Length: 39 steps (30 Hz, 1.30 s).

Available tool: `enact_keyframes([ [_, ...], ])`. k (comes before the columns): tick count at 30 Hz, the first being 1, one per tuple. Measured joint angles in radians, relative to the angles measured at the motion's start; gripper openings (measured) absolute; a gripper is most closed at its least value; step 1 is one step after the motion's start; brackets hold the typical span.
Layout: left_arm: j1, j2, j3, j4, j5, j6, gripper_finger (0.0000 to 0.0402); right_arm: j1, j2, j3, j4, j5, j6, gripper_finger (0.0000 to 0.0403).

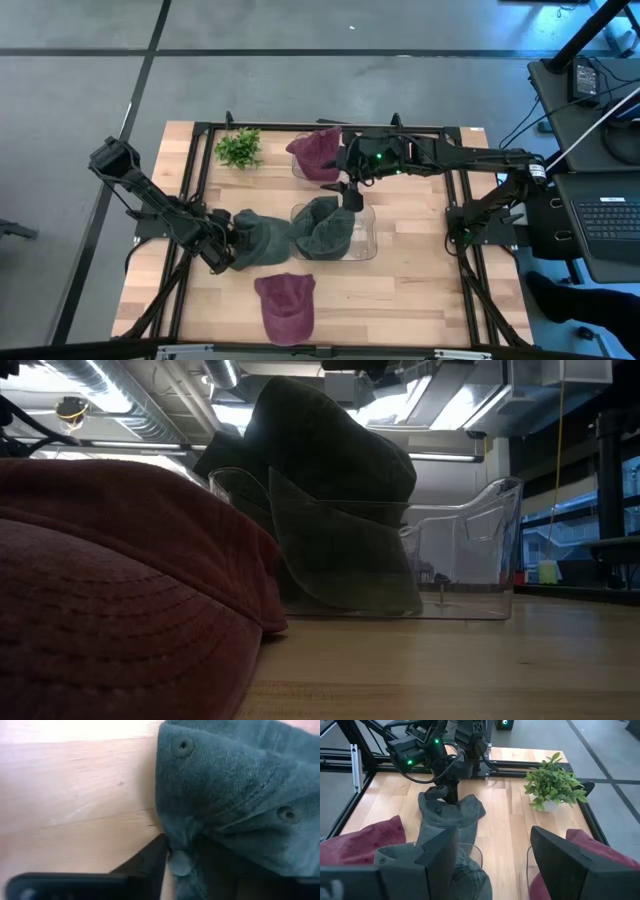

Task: Pick & Place hat
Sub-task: Put the black cap into the bottom transparent bin

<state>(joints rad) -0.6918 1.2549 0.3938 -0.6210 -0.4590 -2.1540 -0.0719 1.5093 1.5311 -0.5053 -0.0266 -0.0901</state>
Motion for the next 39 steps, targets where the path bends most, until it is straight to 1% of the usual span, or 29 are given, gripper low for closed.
enact_keyframes([
  [4,0.000,0.001,-0.001,-0.005,-0.004,0.063,0.0040,0.000,0.000,0.000,0.002,0.009,0.000,0.0249],
  [6,0.000,-0.009,0.007,-0.023,-0.007,0.068,0.0016,0.000,0.000,0.000,0.002,0.008,-0.001,0.0249],
  [9,0.001,-0.048,0.049,-0.111,-0.011,0.112,0.0010,0.000,0.000,0.000,0.008,0.008,0.026,0.0249],
  [13,0.008,-0.126,0.132,-0.242,-0.055,0.173,0.0004,0.000,0.000,0.038,-0.018,0.007,0.105,0.0249],
  [16,0.008,-0.178,0.196,-0.334,-0.087,0.217,0.0003,0.000,-0.002,0.077,-0.046,0.007,0.073,0.0249],
  [22,0.008,-0.259,0.331,-0.410,-0.233,0.336,0.0003,0.000,-0.004,0.158,-0.085,0.006,0.007,0.0249],
  [27,0.010,-0.301,0.477,-0.445,-0.333,0.551,0.0003,0.000,-0.003,0.195,-0.118,0.006,0.005,0.0249],
  [29,0.024,-0.307,0.545,-0.466,-0.350,0.647,0.0003,0.000,-0.003,0.195,-0.126,0.006,0.004,0.0249],
  [36,0.124,-0.304,0.781,-0.464,-0.346,1.031,0.0003,0.000,0.001,0.194,-0.128,0.005,-0.032,0.0249],
  [39,0.189,-0.301,0.869,-0.434,-0.291,1.204,0.0003,0.000,0.003,0.194,-0.130,-0.017,-0.104,0.0249],
])
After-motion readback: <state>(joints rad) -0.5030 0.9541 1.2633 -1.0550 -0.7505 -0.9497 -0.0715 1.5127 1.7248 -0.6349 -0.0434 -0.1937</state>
